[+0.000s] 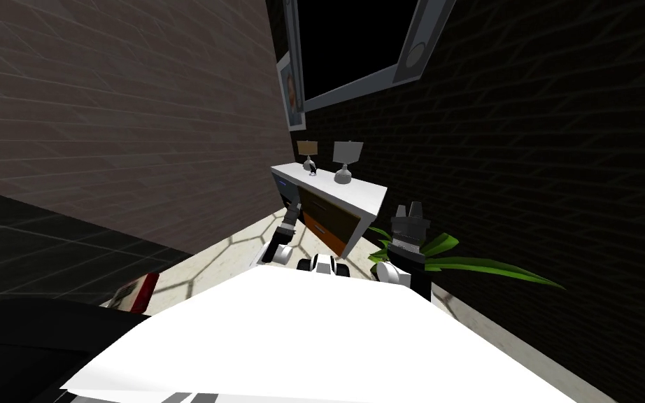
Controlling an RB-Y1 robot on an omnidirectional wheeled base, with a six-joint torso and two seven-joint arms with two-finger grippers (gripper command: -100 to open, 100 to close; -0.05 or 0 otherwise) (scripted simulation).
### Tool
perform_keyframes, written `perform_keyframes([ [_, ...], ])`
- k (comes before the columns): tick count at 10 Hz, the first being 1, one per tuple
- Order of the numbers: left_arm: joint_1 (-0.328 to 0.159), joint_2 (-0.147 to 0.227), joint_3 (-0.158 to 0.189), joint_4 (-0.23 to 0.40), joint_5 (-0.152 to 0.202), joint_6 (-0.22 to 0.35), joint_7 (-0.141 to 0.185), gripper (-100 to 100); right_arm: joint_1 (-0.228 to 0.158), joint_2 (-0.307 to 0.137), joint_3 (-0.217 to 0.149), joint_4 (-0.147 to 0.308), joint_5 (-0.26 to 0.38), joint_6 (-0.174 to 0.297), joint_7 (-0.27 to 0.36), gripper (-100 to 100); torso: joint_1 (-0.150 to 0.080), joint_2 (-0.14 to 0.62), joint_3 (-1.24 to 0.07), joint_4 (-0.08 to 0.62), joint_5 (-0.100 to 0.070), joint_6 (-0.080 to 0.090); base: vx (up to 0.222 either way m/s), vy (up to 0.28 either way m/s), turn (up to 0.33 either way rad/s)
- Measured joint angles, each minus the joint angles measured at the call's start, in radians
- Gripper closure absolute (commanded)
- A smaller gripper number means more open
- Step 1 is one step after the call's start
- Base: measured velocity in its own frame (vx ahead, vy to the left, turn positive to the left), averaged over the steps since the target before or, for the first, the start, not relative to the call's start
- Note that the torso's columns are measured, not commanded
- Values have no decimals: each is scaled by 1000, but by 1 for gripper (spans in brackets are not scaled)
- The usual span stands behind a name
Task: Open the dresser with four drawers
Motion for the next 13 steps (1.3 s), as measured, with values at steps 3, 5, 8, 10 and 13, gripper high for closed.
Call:
perform_keyframes([
  [3, -18, -9, -32, 67, -29, 30, -1, -100, 0, 0, 0, 0, 0, 0, 0, 0, 0, 0, 0, 0, 0, 0, 58, 44, -96],
  [5, -37, -4, -44, 100, -42, 51, 3, -100, 0, 0, 0, 0, 0, 0, 0, 0, 1, 0, 0, 0, 0, 0, 48, 50, -74],
  [8, -71, -3, -66, 158, -65, 89, 3, -100, 0, 0, 0, 0, 0, 0, 0, 0, 0, 0, 0, 0, 0, 0, 45, 39, -85],
  [10, -87, -5, -86, 202, -84, 106, 2, -100, 0, 0, 0, 0, 0, 0, 0, 0, 1, 0, 0, 0, 0, 0, 54, 50, -94],
  [13, -118, -10, -115, 267, -114, 149, 0, -100, 0, 0, 0, 0, 0, 0, 0, 0, 0, 0, 0, 0, 0, 0, 61, 56, -92],
])
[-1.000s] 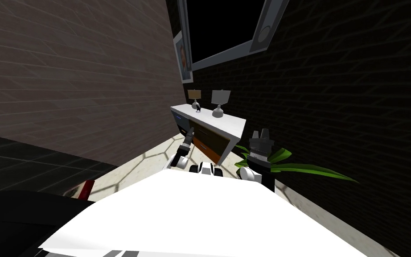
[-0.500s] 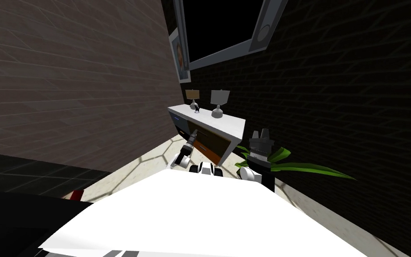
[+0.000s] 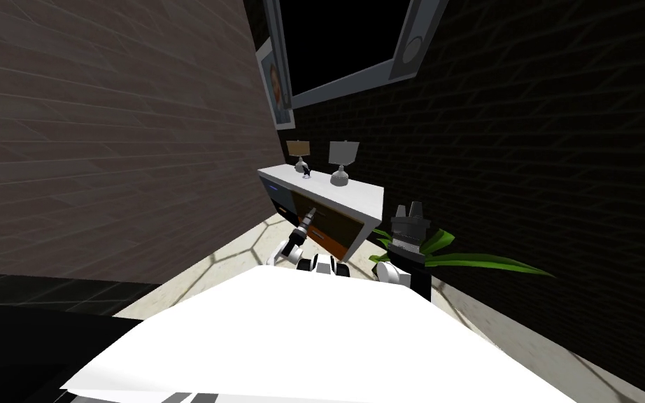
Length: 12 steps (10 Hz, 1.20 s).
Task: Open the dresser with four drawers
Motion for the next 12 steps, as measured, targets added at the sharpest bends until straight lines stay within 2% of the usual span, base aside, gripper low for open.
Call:
perform_keyframes([
  [2, -37, 1, -14, 63, -17, 23, 3, -100, 0, 0, 0, 0, 0, 0, 0, 0, -1, 0, 0, 0, 0, 0, 54, 49, -108],
  [7, -91, 1, -61, 190, -65, 82, 2, -100, 0, 0, 0, 0, 0, 0, 0, 0, 0, -1, 0, 0, 0, 0, 43, 53, -76],
  [8, -93, 1, -62, 193, -66, 84, 2, -100, 0, 0, 0, 0, 0, 0, 0, 0, -2, 1, 1, 0, -1, 0, -46, 3, -72],
  [9, -122, -2, -36, 222, -71, 70, 7, -100, 0, 0, 0, 0, 0, 0, 0, 0, -3, 4, 3, 1, -1, 0, -70, 9, -37],
  [11, -161, -12, -18, 274, -79, 61, 7, -100, 0, 0, 0, 0, 0, 0, 0, 0, 0, 1, 1, 0, 0, 0, -57, 8, -35],
  [12, -189, -19, 7, 300, -87, 53, 9, -100, 0, 0, 0, 0, 0, 0, 0, 0, 0, 1, 0, 0, 0, 0, -71, 7, -41],
])
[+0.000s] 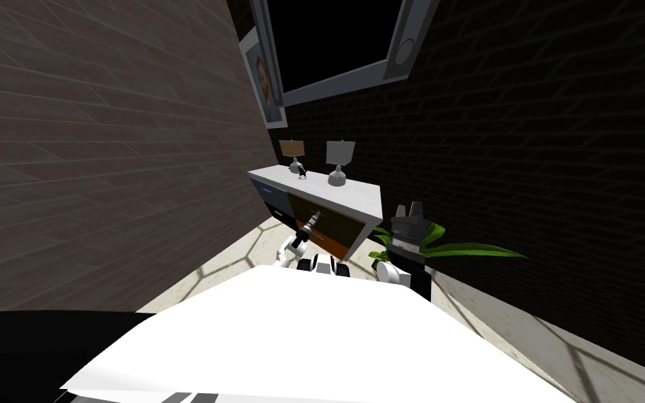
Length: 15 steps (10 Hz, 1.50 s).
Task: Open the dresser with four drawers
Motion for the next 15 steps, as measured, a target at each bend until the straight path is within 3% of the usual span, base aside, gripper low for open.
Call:
perform_keyframes([
  [2, -41, -5, 19, 55, -6, -12, 2, -100, 0, 0, 0, 0, 0, 0, 0, 0, 0, -3, -2, -1, 0, -1, -37, 8, -32],
  [3, -79, -15, 48, 97, -13, -26, 5, -100, 0, 0, 0, 0, 0, 0, 0, 0, 0, -2, -1, 0, 0, 0, -50, 14, -53],
  [7, -172, -33, 108, 228, -33, -64, 9, -100, 0, 0, 0, 0, 0, 0, 0, 0, 0, 0, 1, 0, 0, 0, -48, 9, -26],
  [12, -256, -41, 156, 338, -47, -87, 19, -100, 0, 0, 0, 0, 0, 0, 0, 0, 0, -3, -2, -1, 0, 0, -42, 5, -34],
  [15, -358, -67, 232, 461, -68, -128, 20, -100, 0, 0, 0, 0, 0, 0, 0, 0, -1, 2, 1, 0, 0, 0, -73, 5, -53],
])
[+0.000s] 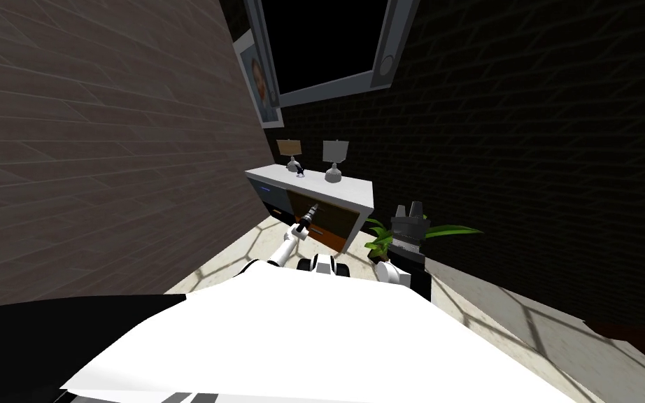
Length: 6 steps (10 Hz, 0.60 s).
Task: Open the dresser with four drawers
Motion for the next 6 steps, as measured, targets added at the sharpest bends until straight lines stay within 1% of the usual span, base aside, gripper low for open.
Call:
perform_keyframes([
  [1, -32, -4, 16, 39, -5, -10, 2, -100, 0, 0, 0, 0, 0, 0, 0, 0, 1, -1, 0, 0, 0, 0, -40, 6, -2],
  [2, -37, 1, 11, 49, -6, -4, 9, -100, 0, 0, 0, 0, 0, 0, 0, 0, 1, -4, -2, -1, 0, -1, -66, 9, -70],
  [3, -67, -2, 36, 79, -12, -12, 16, -100, 0, 0, 0, 0, 0, 0, 0, 0, 1, -3, -2, -1, 0, 0, -68, 15, -43],
  [4, -101, -4, 52, 115, -16, -26, 19, -100, 0, 0, 0, 0, 0, 0, 0, 0, 1, -3, -2, -1, 0, 0, -24, 5, 6],
  [5, -122, -8, 63, 160, -17, -35, 16, -100, 0, 0, 0, 0, 0, 0, 0, 0, 0, -4, -2, -1, 0, 0, -49, -9, -66],
  [6, -149, -20, 88, 193, -27, -47, 14, -100, 0, 0, 0, 0, 0, 0, 0, 0, -1, -3, -2, -1, 0, 0, -59, -2, -43],
])
